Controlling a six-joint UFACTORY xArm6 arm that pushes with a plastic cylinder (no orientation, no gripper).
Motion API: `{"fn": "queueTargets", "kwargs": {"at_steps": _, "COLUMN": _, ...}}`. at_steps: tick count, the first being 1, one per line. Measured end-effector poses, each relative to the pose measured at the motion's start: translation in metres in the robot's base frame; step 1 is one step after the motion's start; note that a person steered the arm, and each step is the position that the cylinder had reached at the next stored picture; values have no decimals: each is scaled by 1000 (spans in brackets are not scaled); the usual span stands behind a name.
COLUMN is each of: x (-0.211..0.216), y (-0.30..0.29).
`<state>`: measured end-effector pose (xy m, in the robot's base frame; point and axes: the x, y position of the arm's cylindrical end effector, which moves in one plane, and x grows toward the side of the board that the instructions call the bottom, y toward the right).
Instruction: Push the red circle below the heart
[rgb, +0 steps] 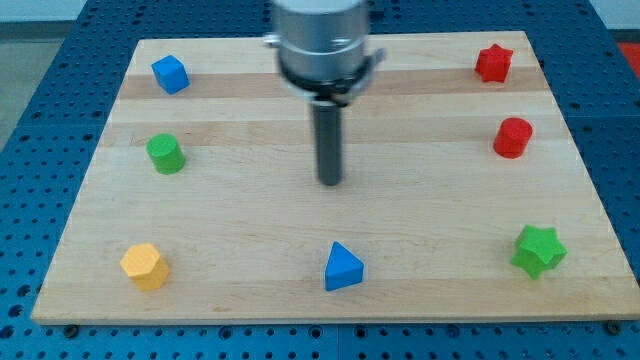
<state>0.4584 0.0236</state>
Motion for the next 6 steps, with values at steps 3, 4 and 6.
{"fn": "queueTargets", "kwargs": {"at_steps": 3, "x": 12, "y": 141}}
{"fn": "queueTargets", "kwargs": {"at_steps": 4, "x": 26, "y": 188}}
{"fn": "queueTargets", "kwargs": {"at_steps": 6, "x": 28, "y": 241}}
